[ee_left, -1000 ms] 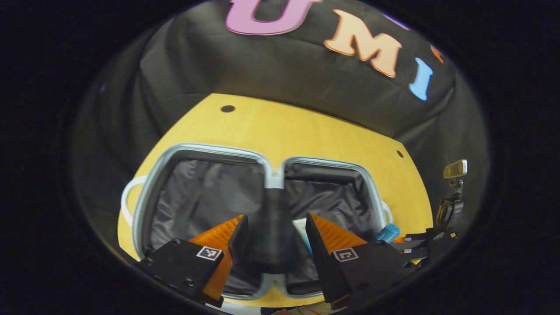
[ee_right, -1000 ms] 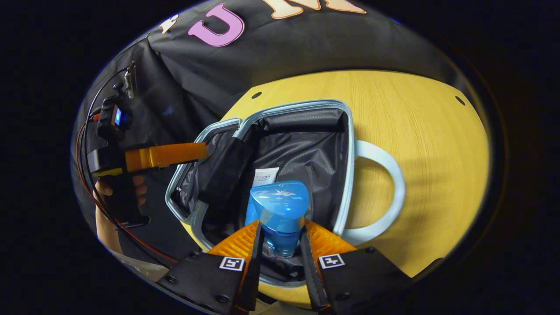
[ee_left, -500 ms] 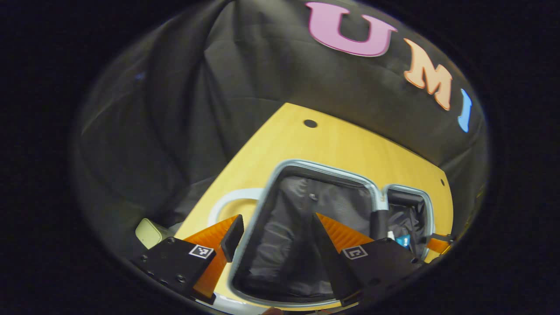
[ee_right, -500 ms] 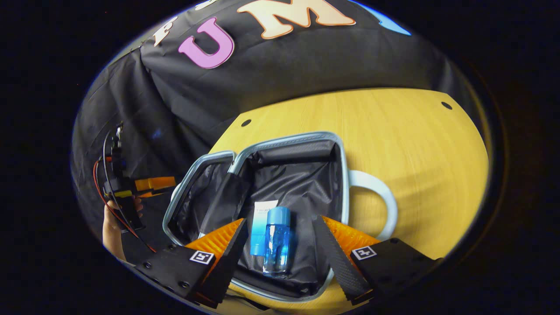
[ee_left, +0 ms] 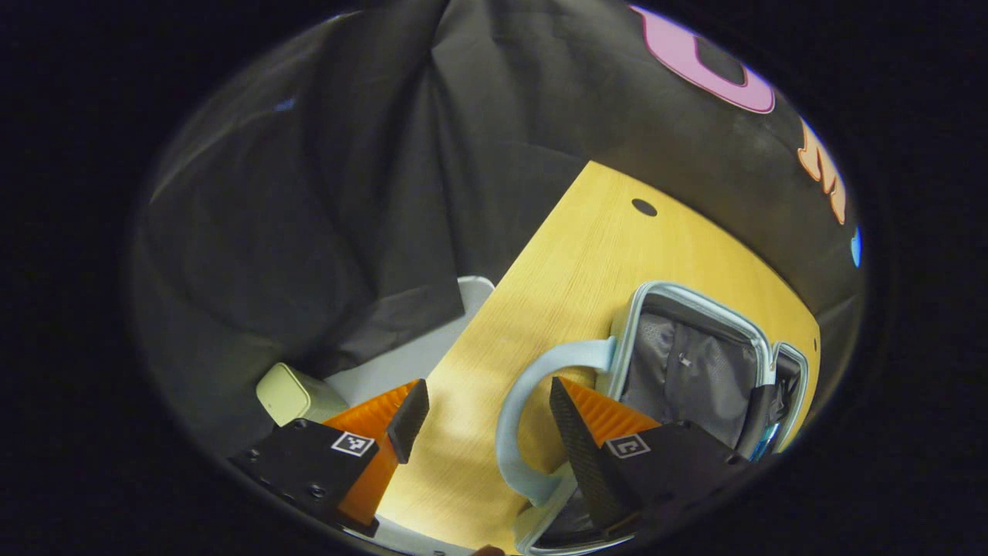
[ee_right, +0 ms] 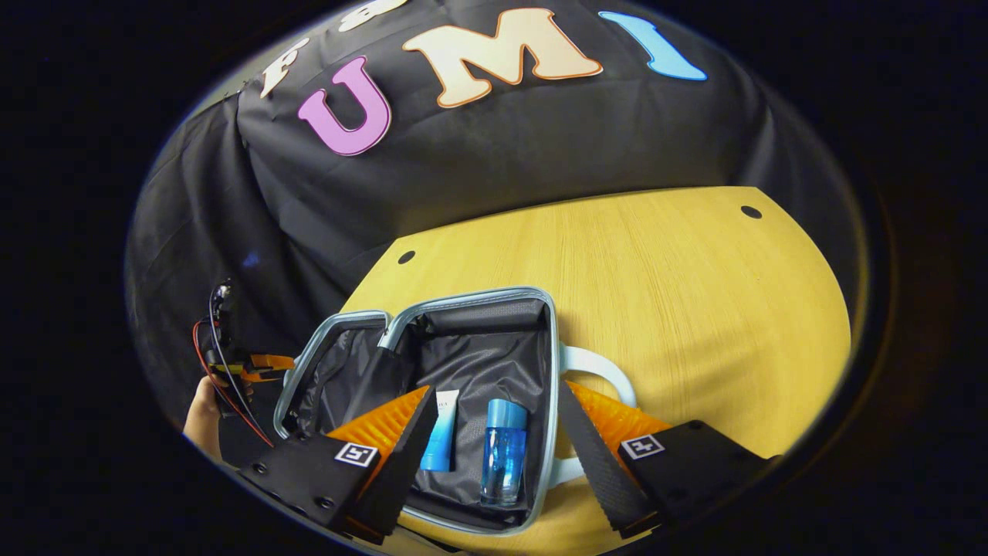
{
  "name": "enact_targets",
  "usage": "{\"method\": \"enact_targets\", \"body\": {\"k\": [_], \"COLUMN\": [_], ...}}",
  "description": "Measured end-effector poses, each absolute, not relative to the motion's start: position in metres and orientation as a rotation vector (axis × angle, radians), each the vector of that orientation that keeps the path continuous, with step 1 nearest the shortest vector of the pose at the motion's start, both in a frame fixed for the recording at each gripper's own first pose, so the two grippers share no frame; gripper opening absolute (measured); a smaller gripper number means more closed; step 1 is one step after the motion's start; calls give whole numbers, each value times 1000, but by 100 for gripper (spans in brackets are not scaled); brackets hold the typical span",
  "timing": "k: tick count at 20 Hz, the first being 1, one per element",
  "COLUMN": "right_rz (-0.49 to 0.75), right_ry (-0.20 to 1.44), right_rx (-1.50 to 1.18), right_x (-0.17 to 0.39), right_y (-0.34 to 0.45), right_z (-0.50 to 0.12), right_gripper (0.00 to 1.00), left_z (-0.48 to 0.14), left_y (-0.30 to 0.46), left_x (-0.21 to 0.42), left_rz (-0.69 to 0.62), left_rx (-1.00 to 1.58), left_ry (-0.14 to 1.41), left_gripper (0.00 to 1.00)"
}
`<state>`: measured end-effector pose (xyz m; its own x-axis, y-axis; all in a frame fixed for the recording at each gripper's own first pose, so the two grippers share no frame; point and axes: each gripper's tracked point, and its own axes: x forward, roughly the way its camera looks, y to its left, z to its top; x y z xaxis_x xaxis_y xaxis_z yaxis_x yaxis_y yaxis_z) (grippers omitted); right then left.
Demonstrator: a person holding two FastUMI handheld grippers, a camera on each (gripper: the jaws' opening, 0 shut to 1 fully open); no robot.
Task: First open the suitcase, pack the skin care products into it, and then close the suitcase.
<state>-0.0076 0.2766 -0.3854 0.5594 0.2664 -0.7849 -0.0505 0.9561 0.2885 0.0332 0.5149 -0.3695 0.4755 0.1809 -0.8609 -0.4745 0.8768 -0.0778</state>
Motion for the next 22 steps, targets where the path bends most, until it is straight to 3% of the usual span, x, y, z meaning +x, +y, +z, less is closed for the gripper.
{"method": "enact_targets", "body": {"k": [3,4,7,11,22], "right_rz": [188,189,197,217,335], "right_ry": [965,963,947,927,839], "right_rx": [225,224,213,195,161], "right_x": [-12,-12,-12,-11,-15], "right_y": [274,274,272,266,235], "right_z": [-384,-383,-379,-374,-348], "right_gripper": [98,98,98,98,98], "left_z": [-386,-391,-386,-354,-196], "left_y": [511,511,498,493,417], "left_x": [35,35,34,36,55], "left_rz": [376,389,366,335,247], "left_rx": [-393,-392,-375,-294,-100], "left_ry": [1032,1040,1044,1004,752], "left_gripper": [84,72,14,3,2]}}
